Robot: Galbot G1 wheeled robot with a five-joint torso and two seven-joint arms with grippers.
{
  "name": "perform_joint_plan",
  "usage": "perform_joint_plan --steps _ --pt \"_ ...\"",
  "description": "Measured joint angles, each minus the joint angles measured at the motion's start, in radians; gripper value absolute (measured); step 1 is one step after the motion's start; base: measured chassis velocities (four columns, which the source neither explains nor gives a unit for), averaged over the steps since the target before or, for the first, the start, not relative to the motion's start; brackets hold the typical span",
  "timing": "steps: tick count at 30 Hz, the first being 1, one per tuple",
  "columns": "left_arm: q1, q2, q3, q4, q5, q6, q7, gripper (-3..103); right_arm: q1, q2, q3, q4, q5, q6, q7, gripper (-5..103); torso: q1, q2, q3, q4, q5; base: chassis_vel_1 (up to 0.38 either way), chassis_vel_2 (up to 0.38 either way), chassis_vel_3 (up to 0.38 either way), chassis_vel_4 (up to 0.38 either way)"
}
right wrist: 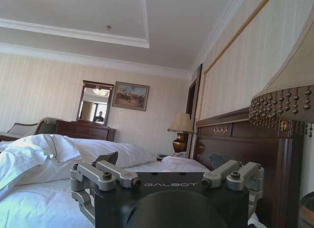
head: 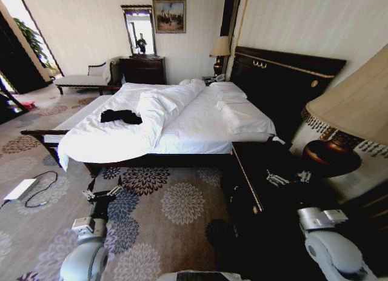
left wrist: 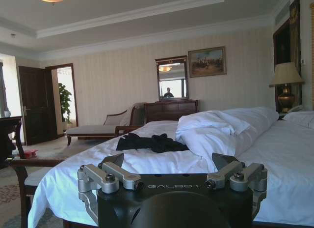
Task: Fold the clothes on the bed.
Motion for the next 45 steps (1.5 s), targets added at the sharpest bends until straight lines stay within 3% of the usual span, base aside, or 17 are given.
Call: perform_joint_plan --steps 5,15,45 --pt "0.001 0.004 -0.006 -0.004 -0.014 -0.037 0.026 100 -0.001 0.007 0.003 0.002 -0.019 0.003 -0.005 100 0.000 0.000 0.000 0.0000 0.0000 0.000 0.000 0.000 0.000" --pt "-0.020 0.073 0.025 0.018 -0.141 -0.066 0.194 100 0.000 0.006 0.000 0.006 0.001 0.013 -0.012 100 0.000 0.000 0.000 -0.0001 0.0000 0.000 0.000 0.000 0.000" --pt "0.006 0.049 0.012 -0.011 -0.141 -0.107 0.220 100 -0.007 0.018 -0.003 0.016 0.005 0.030 -0.019 100 0.000 0.000 0.000 0.0000 -0.0001 -0.028 0.028 0.028 -0.027"
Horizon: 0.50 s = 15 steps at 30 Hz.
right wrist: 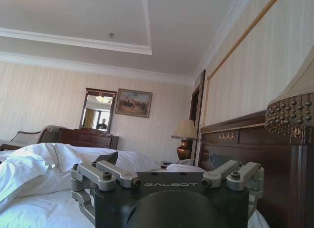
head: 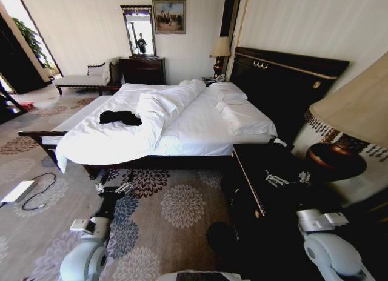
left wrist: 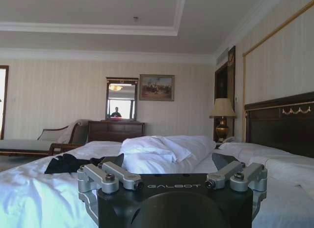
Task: Fold the clothes on the bed.
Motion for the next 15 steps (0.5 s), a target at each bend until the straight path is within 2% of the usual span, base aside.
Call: perform_joint_plan --steps 15 --pt "0.007 -0.018 0.000 0.000 0.008 -0.007 0.003 100 -0.001 0.007 -0.002 -0.003 -0.004 0.007 -0.010 100 0.000 0.000 0.000 0.0000 0.0001 -0.093 0.089 0.092 -0.086"
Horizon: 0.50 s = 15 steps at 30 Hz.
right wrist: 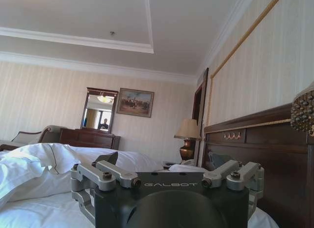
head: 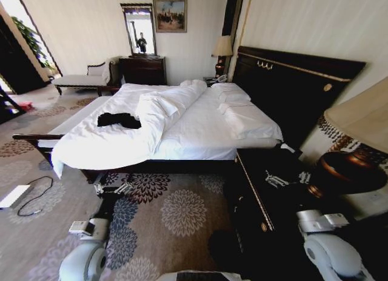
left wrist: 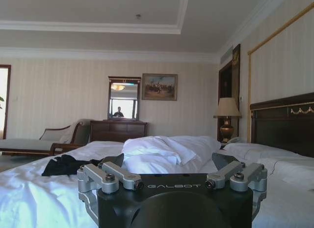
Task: Fold the clothes on the bed.
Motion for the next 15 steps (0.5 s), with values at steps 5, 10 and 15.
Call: perform_joint_plan --steps 5,10,15 --pt "-0.003 0.002 0.000 0.005 0.000 0.000 0.001 100 0.002 0.001 -0.002 -0.002 0.000 0.000 -0.002 100 0.000 0.000 0.000 0.0000 0.0000 -0.089 0.073 0.070 -0.086" --pt "-0.010 0.005 -0.001 0.014 -0.002 0.000 0.002 100 0.004 0.004 -0.006 -0.007 -0.003 0.001 -0.003 100 0.000 0.000 0.000 -0.0001 0.0000 -0.086 0.086 0.086 -0.080" --pt "-0.013 0.002 0.001 0.022 -0.001 -0.001 0.003 100 0.007 0.004 -0.008 -0.011 -0.004 0.001 -0.003 100 0.000 0.000 0.000 -0.0002 -0.0001 -0.090 0.072 0.098 -0.078"
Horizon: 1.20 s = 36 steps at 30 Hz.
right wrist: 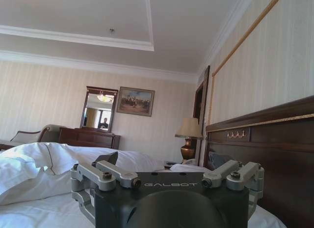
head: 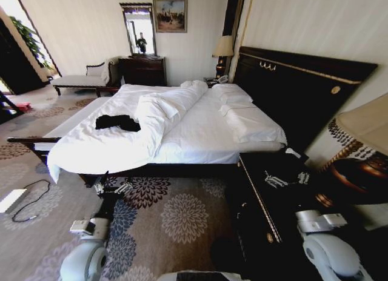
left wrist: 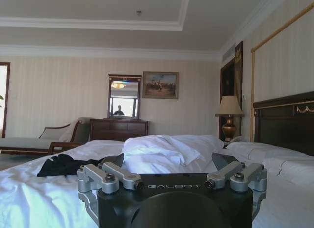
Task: Fold the clothes on the bed.
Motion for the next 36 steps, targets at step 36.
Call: perform_joint_plan --steps 36 --pt "-0.001 0.004 -0.004 0.022 0.009 -0.015 0.005 100 0.009 0.004 -0.018 -0.017 -0.011 0.007 0.007 100 0.000 0.000 0.000 0.0002 0.0000 -0.142 0.137 0.149 -0.145"
